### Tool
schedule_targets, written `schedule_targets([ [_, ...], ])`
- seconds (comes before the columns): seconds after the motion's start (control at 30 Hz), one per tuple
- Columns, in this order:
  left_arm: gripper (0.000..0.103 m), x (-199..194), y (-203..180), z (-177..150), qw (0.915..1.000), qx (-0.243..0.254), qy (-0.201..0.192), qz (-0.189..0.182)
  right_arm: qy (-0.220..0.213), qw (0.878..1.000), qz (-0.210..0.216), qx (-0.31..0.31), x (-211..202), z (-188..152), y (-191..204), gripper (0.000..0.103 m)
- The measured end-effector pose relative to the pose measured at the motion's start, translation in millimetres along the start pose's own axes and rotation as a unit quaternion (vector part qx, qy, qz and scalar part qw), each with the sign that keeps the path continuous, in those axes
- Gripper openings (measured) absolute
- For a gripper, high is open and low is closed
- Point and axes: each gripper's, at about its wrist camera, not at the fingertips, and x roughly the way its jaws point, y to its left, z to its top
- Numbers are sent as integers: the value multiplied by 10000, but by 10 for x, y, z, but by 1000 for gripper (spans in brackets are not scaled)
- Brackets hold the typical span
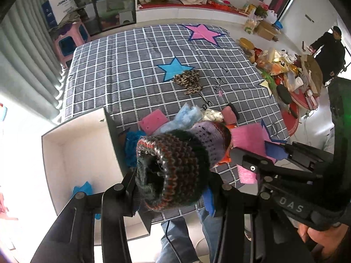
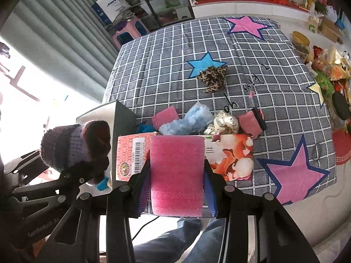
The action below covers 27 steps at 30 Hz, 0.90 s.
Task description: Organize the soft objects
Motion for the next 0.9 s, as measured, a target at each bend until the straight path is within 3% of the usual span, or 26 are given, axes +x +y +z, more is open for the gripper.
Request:
schedule_targets([
  [0.47, 48, -135, 486, -206, 9980, -585, -158, 162, 177, 9980, 130, -586, 140, 47, 475, 44],
  [0.9, 48, -191, 993, -484, 9907, -1290, -186, 395, 599, 9897, 288, -1265, 372, 81, 962, 44],
])
